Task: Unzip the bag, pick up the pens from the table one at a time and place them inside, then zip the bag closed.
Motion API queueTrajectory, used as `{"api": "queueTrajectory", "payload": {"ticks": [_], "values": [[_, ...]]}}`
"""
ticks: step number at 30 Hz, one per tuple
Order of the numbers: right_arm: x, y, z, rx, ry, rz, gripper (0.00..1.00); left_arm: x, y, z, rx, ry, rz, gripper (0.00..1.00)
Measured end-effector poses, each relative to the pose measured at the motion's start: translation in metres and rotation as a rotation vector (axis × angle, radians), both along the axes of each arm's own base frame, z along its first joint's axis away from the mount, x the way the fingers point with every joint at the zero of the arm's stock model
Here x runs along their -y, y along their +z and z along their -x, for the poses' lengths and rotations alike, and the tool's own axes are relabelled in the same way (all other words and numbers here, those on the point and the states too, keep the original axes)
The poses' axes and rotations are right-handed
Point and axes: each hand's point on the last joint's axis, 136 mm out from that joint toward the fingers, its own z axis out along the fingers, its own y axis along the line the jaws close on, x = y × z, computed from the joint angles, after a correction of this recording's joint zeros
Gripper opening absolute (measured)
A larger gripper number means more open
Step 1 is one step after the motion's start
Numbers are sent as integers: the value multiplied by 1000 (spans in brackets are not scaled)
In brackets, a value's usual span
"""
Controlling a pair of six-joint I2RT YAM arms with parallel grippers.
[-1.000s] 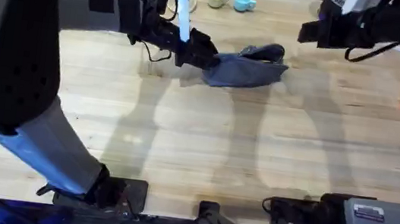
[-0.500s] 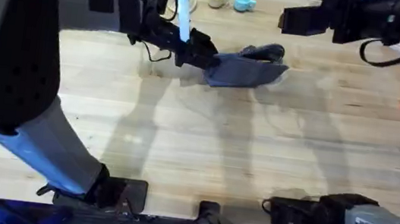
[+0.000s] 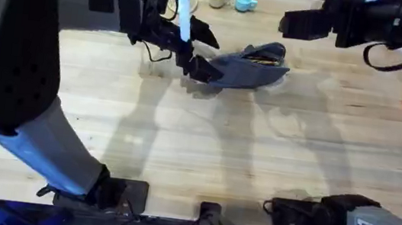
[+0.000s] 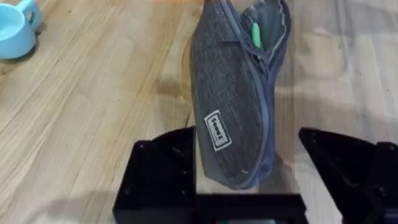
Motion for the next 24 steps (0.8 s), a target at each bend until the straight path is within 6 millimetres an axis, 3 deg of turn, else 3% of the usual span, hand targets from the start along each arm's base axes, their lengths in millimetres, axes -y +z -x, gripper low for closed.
{"api": "queueTrajectory", "payload": {"ticks": [13, 21, 24], "values": [[1, -6, 5, -49, -25, -20, 997, -9, 1, -3, 0, 34, -37, 993], [1, -8, 7, -140, -140, -125, 997, -42, 54, -3, 80, 131, -56, 993], [-3, -10, 10, -180, -174, -164, 997, -59, 63, 5, 48, 179, -83, 993]]}}
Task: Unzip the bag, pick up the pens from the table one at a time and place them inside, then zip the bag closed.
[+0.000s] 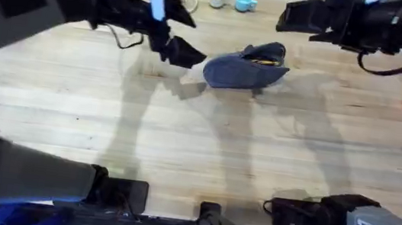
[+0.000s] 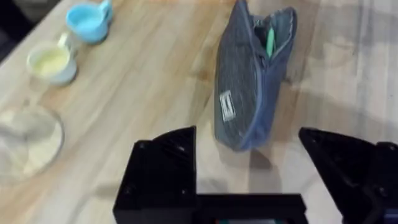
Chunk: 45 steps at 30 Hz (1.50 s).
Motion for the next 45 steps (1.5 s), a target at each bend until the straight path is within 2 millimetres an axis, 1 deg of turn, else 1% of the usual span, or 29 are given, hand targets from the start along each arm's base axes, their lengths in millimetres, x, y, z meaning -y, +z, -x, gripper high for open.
{"api": "queueTrajectory", "payload": {"ticks": [5, 8, 10, 15, 27, 32, 38, 42, 45], "values": [[-22, 0, 8, -67, -32, -83, 997, -25, -3, 17, -109, 78, -49, 993], [-34, -1, 13, -109, -63, -119, 998, -33, -5, 21, -138, 106, -67, 993], [-37, -5, 13, -131, -106, -121, 997, -36, -5, 22, -145, 116, -72, 993], [-36, -15, 8, -172, -234, -117, 997, -38, -6, 22, -150, 121, -77, 993], [-31, -33, 0, -267, -394, -159, 997, -38, -6, 21, -145, 123, -80, 993], [-32, -40, -2, -294, -418, -165, 997, -39, -7, 21, -145, 125, -84, 993], [-32, -40, -3, -294, -424, -171, 997, -39, -7, 21, -145, 126, -87, 993], [-34, -36, -9, -270, -422, -188, 997, -39, -7, 21, -145, 127, -87, 993], [-37, -39, -16, -265, -421, -192, 997, -39, -7, 21, -145, 127, -87, 993]]}}
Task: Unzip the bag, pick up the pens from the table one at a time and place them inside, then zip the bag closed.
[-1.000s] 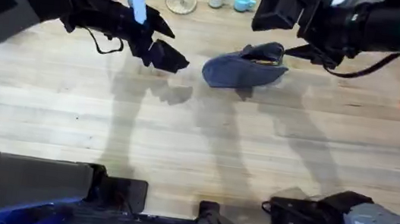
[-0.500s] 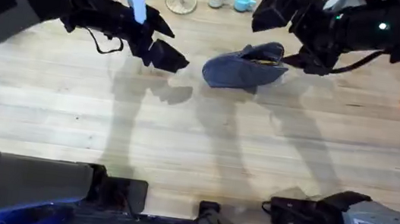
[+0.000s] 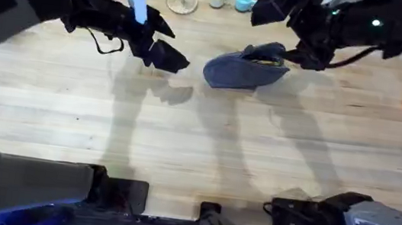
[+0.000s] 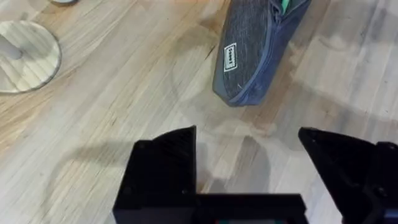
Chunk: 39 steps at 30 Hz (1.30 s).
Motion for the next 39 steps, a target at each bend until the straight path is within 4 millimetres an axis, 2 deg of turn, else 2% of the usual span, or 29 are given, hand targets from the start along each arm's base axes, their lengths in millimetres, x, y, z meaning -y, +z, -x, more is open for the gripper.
{"api": "queueTrajectory", "payload": {"ticks": [4, 5, 16, 17, 23, 26, 33, 39], "values": [[-4, -12, -11, -12, 0, 4, 997, -1, -1, 0, 0, 3, -8, 993], [-6, -22, -16, -28, 1, 10, 997, -2, -2, -1, -1, 8, -19, 993], [-22, -58, -22, -105, 11, 23, 993, -4, -4, -1, -1, 13, -31, 993], [-24, -61, -24, -108, 14, 25, 959, -4, -4, -1, -1, 13, -31, 993], [-27, -74, -27, -136, -7, 19, 551, -4, -4, -1, -1, 13, -31, 993], [-27, -74, -28, -137, -17, 13, 425, -4, -4, -1, -1, 13, -31, 993], [-27, -74, -29, -140, -24, 6, 52, -4, -4, -1, -1, 13, -31, 994], [-28, -74, -28, -141, -25, 5, 33, -4, -4, -1, -1, 13, -31, 993]]}}
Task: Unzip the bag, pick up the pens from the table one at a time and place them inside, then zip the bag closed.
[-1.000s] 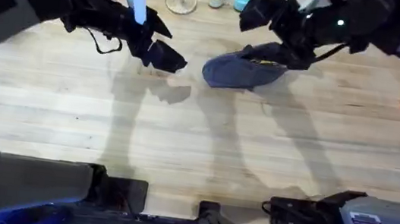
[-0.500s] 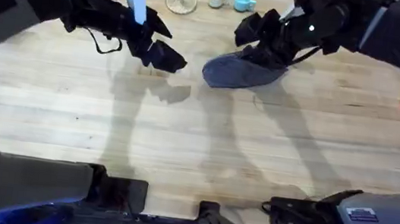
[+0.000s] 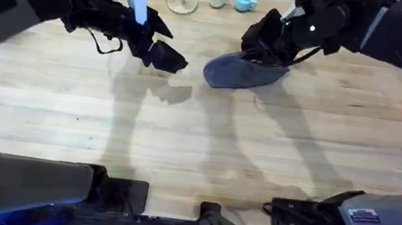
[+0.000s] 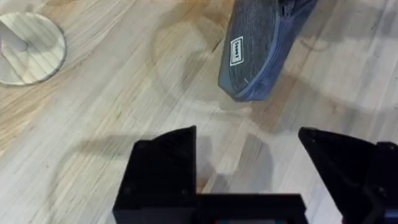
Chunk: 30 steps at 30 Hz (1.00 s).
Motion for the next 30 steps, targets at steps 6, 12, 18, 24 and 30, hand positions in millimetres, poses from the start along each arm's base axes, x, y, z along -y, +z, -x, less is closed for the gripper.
{"api": "queueTrajectory", "payload": {"ticks": [6, 12, 18, 24, 30], "values": [[-8, 2, 4, -4, 52, -28, 34, 0, 0, 0, 0, 0, 0, 993], [-11, 19, 5, 73, 151, -10, 33, 0, 0, 0, 0, 0, 1, 993], [-12, 29, 3, 153, 250, 37, 33, 2, -1, -2, 2, -7, 10, 993], [-13, 29, 2, 179, 299, 65, 33, 26, -20, -13, -12, -81, 95, 993], [-13, 30, 2, 198, 333, 86, 33, 55, -34, -20, 13, -172, 178, 993]]}}
